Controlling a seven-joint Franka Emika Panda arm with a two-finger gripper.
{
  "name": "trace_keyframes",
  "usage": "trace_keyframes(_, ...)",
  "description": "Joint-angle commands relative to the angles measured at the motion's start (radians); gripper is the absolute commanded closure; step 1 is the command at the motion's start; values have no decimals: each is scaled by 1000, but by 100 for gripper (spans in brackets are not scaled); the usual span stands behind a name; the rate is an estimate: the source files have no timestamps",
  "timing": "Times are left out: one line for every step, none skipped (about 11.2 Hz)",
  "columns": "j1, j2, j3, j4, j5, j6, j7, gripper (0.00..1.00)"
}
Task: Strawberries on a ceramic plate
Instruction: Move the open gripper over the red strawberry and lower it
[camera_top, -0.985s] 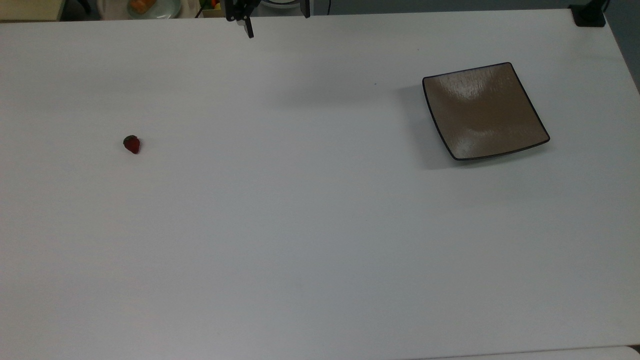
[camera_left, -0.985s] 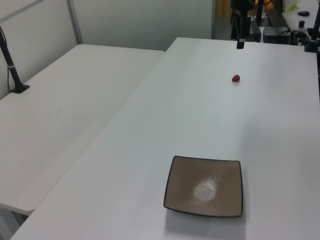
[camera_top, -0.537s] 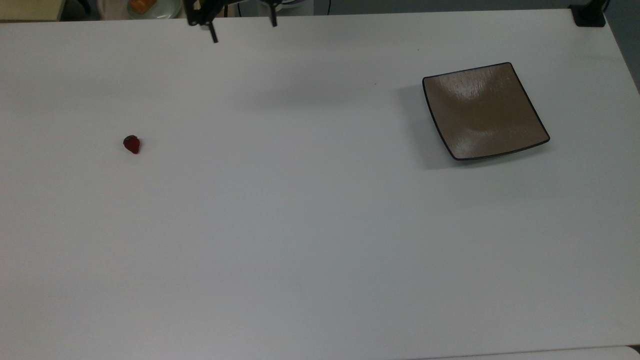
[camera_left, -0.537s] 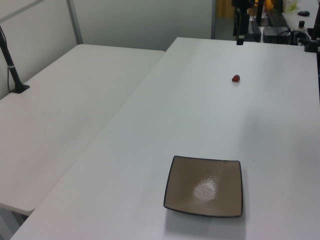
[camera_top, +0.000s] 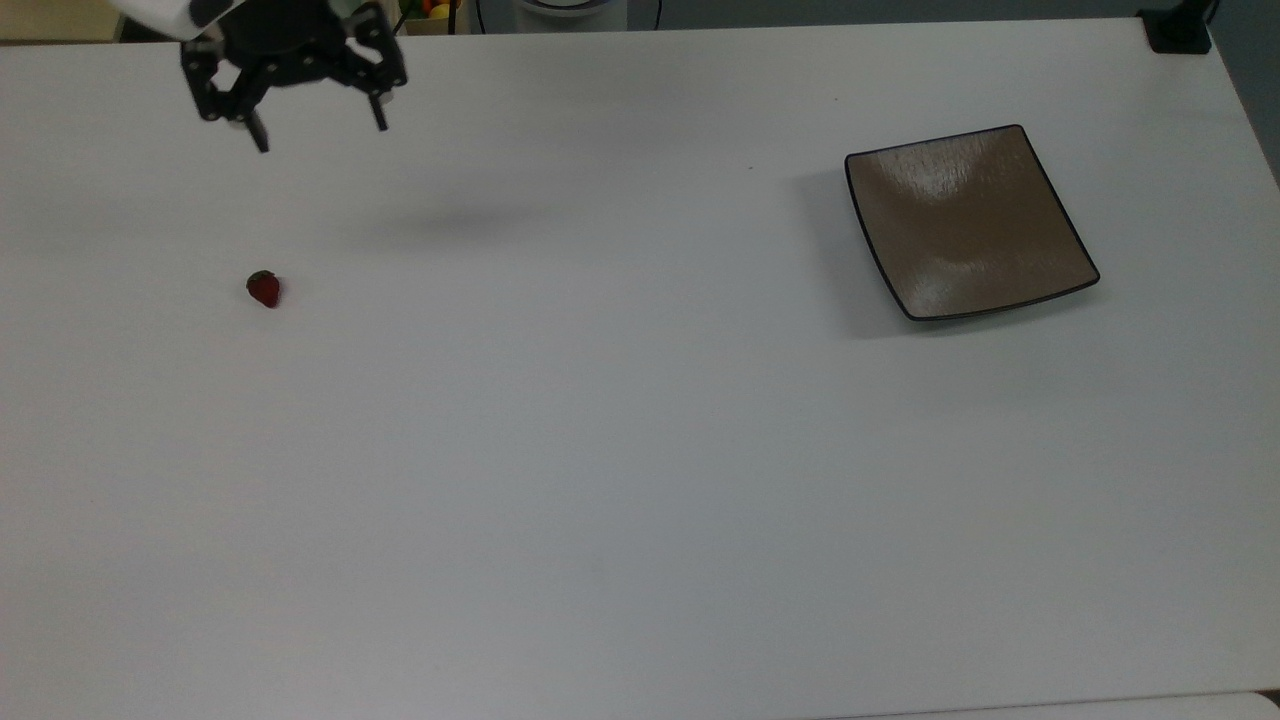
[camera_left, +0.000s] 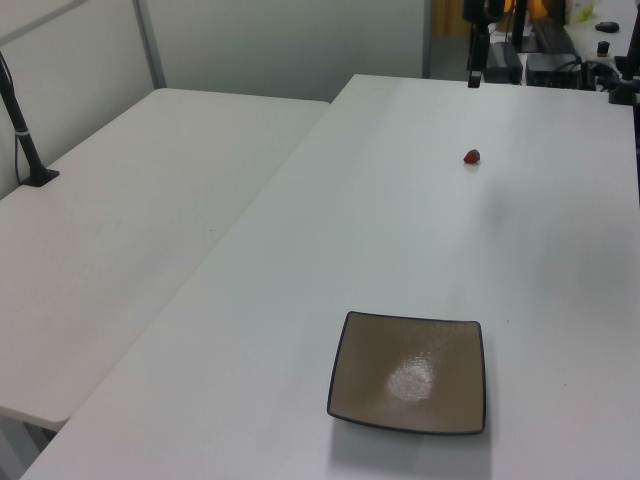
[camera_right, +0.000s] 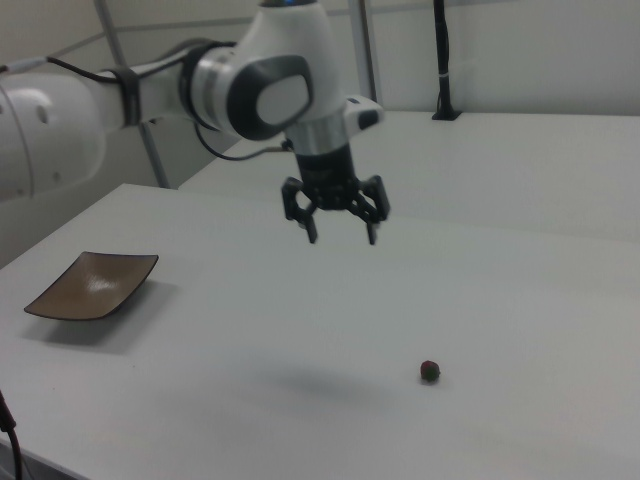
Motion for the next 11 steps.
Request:
trace_keyframes(-53, 69, 1, 8, 15, 80, -95, 0)
trace_keyframes(-70, 91, -1, 7, 15, 88, -126, 0)
trace_keyframes(-88, 108, -1, 6, 15, 115, -143, 0)
trace_keyframes(-99, 129, 1, 4, 16, 135, -143, 0)
trace_keyframes(-110, 158, -1, 4, 16, 152, -145, 0)
trace_keyframes(-119, 181, -1, 4, 15, 172, -143, 0)
trace_keyframes(-121, 201, -1, -6, 15, 194, -139, 0)
trace_keyframes(-136, 212, -1, -14, 15, 221, -139, 0)
trace_keyframes(-148, 235, -1, -26, 13, 243, -140, 0)
trace_keyframes(-150, 254, -1, -34, 13, 270, -140, 0)
trace_keyframes(-153, 275, -1, -48, 12, 299, -140, 0)
